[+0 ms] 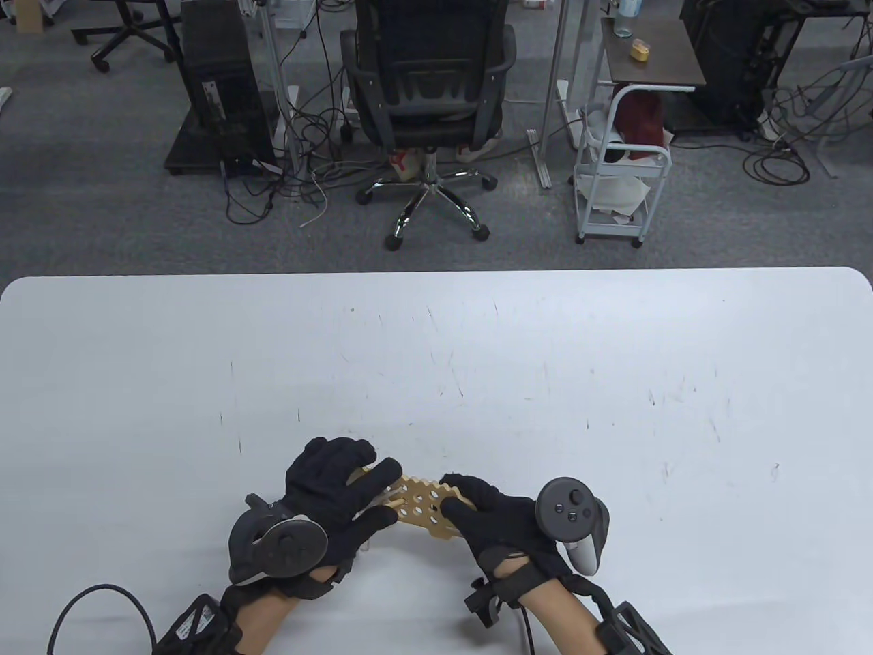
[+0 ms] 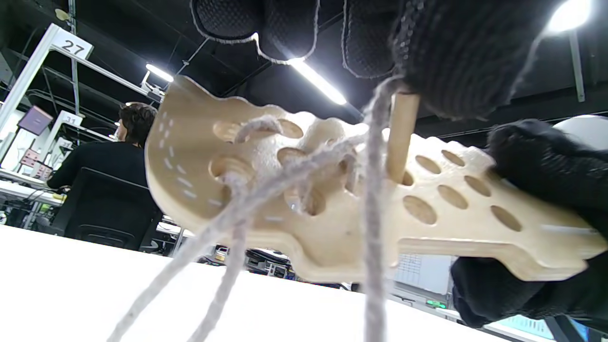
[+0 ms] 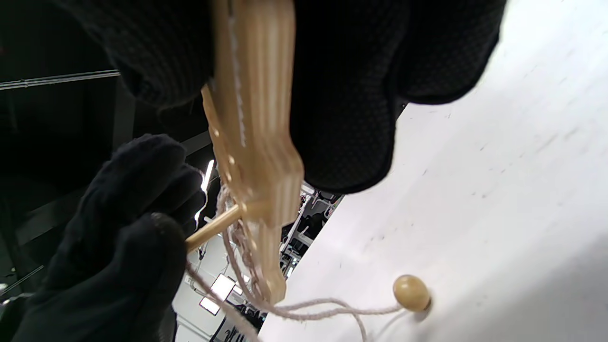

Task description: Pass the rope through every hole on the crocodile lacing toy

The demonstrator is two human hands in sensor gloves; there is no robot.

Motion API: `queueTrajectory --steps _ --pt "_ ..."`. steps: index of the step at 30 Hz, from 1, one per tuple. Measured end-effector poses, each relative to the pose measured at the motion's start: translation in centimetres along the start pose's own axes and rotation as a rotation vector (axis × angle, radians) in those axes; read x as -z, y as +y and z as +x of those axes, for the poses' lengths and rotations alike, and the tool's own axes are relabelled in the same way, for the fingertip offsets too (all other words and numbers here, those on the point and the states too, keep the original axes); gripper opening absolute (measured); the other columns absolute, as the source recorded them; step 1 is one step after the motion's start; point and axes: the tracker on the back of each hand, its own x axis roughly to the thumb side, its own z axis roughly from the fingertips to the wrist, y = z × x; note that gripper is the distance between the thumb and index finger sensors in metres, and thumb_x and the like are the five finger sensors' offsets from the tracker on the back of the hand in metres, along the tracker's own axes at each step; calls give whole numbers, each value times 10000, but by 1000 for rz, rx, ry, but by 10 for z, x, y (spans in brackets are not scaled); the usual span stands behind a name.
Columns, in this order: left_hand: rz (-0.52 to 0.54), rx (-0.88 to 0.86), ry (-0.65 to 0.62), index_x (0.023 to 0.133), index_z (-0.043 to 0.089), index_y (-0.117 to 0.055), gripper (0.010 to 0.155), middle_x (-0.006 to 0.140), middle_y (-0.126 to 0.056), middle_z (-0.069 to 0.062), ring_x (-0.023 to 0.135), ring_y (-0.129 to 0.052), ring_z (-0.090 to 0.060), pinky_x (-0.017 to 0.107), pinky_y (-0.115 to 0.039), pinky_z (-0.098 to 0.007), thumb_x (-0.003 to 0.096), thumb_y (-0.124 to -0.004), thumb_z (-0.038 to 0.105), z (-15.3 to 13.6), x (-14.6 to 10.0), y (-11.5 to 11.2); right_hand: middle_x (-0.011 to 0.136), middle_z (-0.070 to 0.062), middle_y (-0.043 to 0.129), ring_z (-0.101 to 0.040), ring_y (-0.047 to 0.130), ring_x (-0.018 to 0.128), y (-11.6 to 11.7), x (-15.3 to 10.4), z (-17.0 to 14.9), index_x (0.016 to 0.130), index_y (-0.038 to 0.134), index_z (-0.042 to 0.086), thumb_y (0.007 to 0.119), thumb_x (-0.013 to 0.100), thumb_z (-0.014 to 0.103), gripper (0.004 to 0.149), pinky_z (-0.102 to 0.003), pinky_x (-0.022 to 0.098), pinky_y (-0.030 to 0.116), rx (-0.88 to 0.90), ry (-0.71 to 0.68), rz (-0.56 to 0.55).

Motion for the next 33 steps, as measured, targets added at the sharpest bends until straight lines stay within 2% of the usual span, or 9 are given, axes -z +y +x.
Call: queueTrajectory --steps 16,23,33 --pt "-7 24 51 1056 508 -546 783 1167 -389 -8 1083 -384 -323 804 -310 -578 356 -884 604 4 1 -1 694 -102 1014 -309 1045 574 9 0 6 863 790 117 873 423 373 516 -514 497 779 70 -65 91" --pt "25 49 80 1061 516 -520 801 1172 -363 -9 1085 -368 -324 803 -293 -580 352 -881 607 7 1 3 685 -89 1023 -291 1057 563 7 0 4 854 795 113 872 427 376 507 -501 489 794 102 -53 73" --pt "55 73 70 1056 525 -525 803 1170 -374 -6 1082 -378 -321 804 -290 -579 345 -885 623 5 0 8 662 -65 1041 -264 1075 544 1 0 0 843 805 111 869 429 377 496 -481 475 812 56 -4 17"
